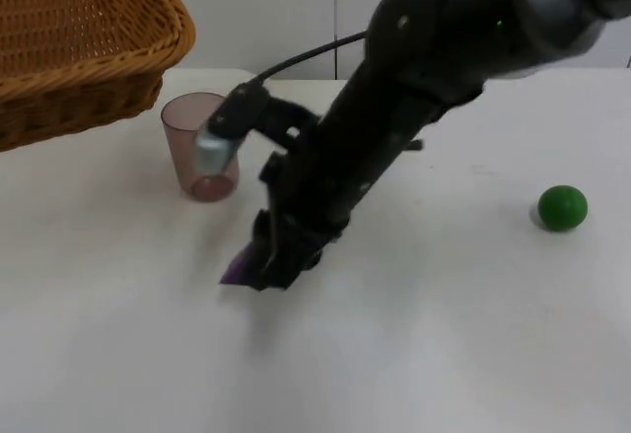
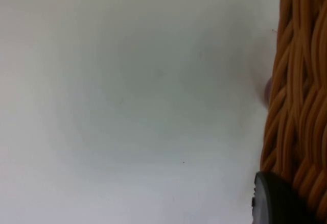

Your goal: Pick up the basket with the left hand and place the triangular block into the basket with the right hand.

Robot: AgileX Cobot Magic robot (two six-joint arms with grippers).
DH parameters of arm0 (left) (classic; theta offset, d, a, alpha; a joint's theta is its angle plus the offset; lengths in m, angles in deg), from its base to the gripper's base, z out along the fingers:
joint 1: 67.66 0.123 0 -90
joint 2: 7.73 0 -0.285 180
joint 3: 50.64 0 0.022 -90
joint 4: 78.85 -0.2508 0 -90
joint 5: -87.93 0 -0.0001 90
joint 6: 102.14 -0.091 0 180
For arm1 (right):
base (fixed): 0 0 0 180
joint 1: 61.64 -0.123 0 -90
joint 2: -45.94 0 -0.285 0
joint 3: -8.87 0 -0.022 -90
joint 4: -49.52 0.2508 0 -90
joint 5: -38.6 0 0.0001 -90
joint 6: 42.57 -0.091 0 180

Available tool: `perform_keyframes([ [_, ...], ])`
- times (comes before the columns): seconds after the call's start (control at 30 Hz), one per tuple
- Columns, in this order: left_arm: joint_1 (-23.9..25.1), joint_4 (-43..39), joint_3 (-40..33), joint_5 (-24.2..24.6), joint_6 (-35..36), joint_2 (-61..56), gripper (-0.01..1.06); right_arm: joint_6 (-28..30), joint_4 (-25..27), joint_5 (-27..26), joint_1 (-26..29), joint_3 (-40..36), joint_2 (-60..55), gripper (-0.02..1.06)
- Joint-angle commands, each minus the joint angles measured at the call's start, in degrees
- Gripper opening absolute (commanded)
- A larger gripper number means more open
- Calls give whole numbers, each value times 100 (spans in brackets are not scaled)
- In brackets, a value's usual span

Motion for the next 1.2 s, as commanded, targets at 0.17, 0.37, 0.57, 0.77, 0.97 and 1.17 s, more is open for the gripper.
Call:
perform_keyframes([
  [0.17,19,134,19,-85,24,-96,0,-551,-84,96,898,-984,1058,0],
  [0.37,-101,198,19,-73,24,-96,0,-1289,-205,-625,1329,-1606,2048,0],
  [0.57,-813,87,-55,-119,24,-86,0,-3008,-1678,-991,1275,-1759,3327,0],
  [0.77,-1909,99,-55,-81,24,-86,0,-3500,-1707,-1068,1275,-1759,4181,0],
  [0.97,-2890,99,-55,-339,275,-64,0,-3540,-1742,-1120,1006,-1759,4736,0],
  [1.17,-3416,508,-55,-385,387,271,0,-3649,-1742,-1131,521,-1759,4716,0],
])
